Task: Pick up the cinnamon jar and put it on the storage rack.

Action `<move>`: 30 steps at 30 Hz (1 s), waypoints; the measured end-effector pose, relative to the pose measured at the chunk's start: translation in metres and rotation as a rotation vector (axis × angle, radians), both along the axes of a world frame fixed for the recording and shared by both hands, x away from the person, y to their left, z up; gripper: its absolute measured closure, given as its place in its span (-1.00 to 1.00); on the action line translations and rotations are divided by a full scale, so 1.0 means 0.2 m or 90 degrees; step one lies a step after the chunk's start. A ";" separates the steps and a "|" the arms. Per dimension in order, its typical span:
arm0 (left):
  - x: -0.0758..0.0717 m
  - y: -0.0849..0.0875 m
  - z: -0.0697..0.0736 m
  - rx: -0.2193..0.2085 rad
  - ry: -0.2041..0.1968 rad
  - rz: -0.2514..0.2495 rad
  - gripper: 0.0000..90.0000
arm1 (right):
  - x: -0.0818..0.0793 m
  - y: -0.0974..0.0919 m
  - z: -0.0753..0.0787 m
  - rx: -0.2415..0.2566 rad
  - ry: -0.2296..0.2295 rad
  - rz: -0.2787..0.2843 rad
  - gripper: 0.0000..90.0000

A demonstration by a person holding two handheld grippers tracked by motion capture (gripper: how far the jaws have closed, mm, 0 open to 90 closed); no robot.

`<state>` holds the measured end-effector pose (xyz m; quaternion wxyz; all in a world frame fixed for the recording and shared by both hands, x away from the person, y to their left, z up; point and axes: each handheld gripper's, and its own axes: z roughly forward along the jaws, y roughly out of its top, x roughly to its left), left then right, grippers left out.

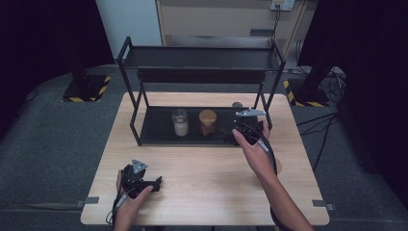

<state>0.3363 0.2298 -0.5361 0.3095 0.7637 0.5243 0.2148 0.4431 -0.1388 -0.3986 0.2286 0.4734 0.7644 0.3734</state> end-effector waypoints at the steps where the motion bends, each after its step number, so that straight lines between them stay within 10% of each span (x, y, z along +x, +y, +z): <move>1: 0.00 0.00 0.00 0.000 0.000 0.000 -1.00 | -0.01 0.00 0.00 0.000 -0.001 0.002 -0.93; 30: 0.00 0.00 0.00 0.000 0.000 0.000 -1.00 | -0.13 -0.19 0.04 0.020 -0.004 -0.014 -0.95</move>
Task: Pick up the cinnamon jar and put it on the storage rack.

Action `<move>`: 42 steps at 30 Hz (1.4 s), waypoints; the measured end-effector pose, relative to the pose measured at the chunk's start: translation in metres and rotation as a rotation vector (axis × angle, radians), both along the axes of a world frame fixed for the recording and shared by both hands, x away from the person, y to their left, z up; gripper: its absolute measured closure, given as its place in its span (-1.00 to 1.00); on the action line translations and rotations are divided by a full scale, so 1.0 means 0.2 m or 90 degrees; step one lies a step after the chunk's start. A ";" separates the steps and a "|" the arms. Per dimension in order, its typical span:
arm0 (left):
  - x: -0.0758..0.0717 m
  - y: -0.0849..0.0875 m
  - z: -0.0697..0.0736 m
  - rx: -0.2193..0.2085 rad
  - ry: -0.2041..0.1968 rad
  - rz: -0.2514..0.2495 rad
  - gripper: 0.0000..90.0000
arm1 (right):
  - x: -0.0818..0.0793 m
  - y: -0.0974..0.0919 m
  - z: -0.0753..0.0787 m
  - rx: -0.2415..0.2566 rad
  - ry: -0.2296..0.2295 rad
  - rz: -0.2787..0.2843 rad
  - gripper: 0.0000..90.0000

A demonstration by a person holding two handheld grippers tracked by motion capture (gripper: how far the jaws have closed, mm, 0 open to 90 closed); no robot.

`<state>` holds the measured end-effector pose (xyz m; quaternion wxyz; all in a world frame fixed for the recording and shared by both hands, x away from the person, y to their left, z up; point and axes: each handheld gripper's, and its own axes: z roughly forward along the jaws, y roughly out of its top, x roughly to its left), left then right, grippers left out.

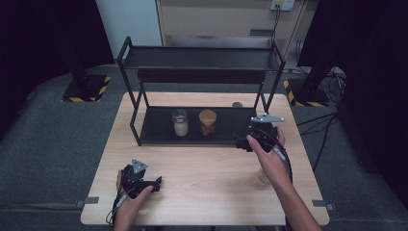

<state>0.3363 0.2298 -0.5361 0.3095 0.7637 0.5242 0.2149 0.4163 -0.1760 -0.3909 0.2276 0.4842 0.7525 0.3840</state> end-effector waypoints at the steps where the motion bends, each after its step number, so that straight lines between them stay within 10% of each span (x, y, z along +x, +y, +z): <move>1: 0.00 0.00 0.00 0.000 0.000 0.000 -1.00 | 0.00 0.00 0.00 0.000 0.000 -0.002 -0.95; 42: 0.00 0.00 0.00 0.000 0.000 0.001 -1.00 | -0.18 -0.33 -0.02 0.004 0.006 -0.073 -0.96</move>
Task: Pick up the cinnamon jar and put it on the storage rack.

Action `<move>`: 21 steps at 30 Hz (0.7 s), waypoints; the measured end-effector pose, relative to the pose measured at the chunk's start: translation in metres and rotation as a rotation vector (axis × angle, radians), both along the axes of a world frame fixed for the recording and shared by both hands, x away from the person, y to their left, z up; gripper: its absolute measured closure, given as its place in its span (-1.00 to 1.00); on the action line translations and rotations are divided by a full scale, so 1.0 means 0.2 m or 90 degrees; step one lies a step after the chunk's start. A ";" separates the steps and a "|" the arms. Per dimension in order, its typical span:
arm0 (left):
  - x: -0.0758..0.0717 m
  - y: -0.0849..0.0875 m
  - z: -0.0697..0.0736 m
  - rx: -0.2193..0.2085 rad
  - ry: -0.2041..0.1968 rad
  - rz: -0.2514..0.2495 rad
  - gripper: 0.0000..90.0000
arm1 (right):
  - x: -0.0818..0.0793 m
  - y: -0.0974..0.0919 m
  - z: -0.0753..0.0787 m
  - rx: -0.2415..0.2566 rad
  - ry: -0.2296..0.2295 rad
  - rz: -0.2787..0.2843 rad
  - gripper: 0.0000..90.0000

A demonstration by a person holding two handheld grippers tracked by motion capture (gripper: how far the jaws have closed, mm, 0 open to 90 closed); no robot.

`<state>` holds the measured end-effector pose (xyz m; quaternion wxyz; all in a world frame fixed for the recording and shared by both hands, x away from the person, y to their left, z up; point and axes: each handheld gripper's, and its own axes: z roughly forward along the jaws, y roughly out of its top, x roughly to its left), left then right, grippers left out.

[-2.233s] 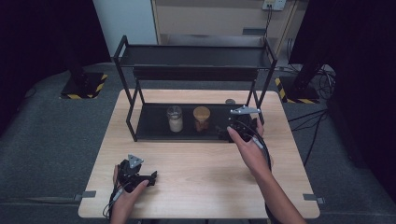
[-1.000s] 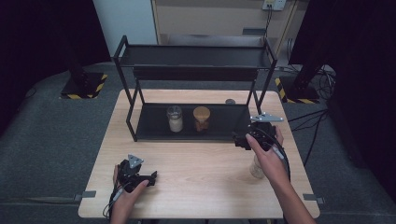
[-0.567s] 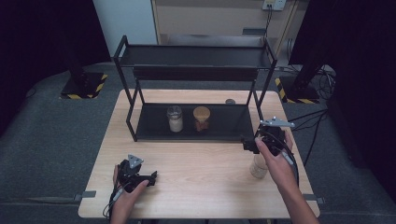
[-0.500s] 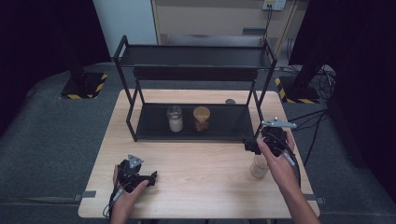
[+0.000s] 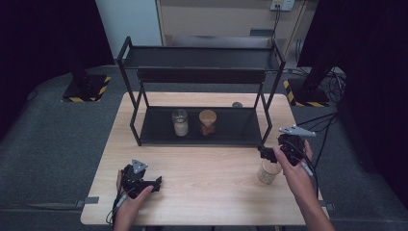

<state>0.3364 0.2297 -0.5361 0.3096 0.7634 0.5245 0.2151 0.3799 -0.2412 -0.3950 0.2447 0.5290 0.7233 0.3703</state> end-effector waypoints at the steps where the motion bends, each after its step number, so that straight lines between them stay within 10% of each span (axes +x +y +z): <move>1: 0.00 0.00 0.00 0.000 0.000 0.000 -1.00 | 0.00 0.00 0.00 -0.001 0.001 -0.001 -0.96; 21: 0.00 0.00 0.00 0.000 0.000 0.000 -1.00 | -0.07 -0.06 -0.07 0.001 0.019 -0.011 -0.96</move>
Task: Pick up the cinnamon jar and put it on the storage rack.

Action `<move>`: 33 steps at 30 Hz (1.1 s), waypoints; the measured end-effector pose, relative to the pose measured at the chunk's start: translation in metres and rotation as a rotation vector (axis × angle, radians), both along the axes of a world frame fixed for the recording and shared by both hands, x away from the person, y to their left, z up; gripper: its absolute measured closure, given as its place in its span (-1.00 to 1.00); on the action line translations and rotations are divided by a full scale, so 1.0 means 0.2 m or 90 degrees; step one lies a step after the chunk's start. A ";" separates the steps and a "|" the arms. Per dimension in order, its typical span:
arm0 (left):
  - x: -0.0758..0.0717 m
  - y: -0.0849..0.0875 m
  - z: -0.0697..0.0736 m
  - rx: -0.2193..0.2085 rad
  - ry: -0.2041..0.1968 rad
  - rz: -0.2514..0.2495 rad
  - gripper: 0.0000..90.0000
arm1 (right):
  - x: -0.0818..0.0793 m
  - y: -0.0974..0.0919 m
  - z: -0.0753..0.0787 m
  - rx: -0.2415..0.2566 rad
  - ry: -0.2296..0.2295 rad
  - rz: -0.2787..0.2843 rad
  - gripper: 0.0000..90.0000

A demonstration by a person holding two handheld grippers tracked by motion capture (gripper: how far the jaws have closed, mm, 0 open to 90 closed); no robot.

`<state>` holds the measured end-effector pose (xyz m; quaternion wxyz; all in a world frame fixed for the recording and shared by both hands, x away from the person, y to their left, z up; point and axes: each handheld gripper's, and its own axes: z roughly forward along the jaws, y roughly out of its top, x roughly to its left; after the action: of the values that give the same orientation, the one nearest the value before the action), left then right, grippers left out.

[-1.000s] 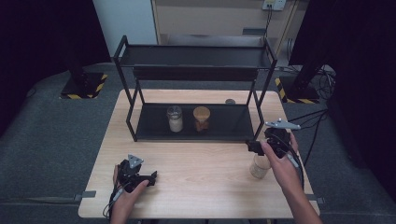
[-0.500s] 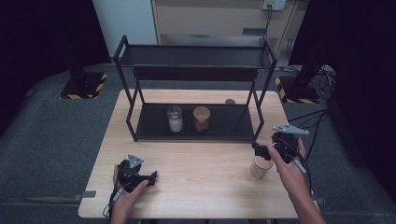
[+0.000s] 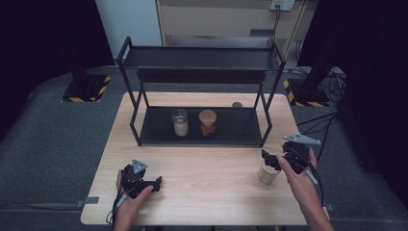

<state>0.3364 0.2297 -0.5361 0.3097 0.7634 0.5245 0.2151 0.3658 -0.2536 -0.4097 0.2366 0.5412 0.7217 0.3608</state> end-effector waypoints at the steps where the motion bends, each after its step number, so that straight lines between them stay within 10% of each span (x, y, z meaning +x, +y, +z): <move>1: 0.00 0.00 0.00 0.000 0.000 0.000 -1.00 | 0.00 0.00 0.00 0.001 -0.001 -0.001 -0.96; 33: 0.00 0.00 0.00 0.000 0.000 0.000 -1.00 | -0.10 -0.02 -0.15 0.000 0.034 -0.004 -0.95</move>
<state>0.3364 0.2297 -0.5361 0.3097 0.7633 0.5245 0.2151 0.3451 -0.2581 -0.4403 0.2187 0.5531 0.7259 0.3454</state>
